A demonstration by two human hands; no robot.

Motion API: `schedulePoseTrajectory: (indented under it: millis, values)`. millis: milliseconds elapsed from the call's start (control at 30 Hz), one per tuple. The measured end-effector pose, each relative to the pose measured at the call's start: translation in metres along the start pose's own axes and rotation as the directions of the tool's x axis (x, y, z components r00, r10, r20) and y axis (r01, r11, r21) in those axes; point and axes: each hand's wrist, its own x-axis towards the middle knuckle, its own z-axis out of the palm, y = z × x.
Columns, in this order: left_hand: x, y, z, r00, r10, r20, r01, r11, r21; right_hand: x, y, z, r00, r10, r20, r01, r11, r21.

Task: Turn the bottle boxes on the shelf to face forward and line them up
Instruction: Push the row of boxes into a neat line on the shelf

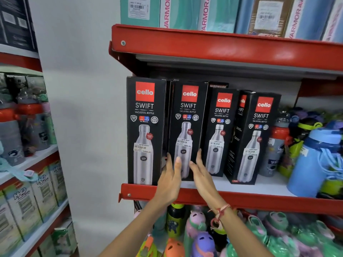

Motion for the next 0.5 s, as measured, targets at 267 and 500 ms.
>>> schedulePoseTrajectory:
  millis: [267,500]
  values:
    - [-0.046,0.002,-0.014,0.999,0.038,-0.034,-0.039,0.998,-0.044,-0.04,0.003,-0.011,0.998,-0.05,0.033,0.049,0.998,0.031]
    - [-0.054,0.004,-0.017,0.996,0.036,-0.086,-0.035,0.999,0.014,-0.05,0.003,-0.017,0.996,-0.088,0.013,0.088,0.996,0.002]
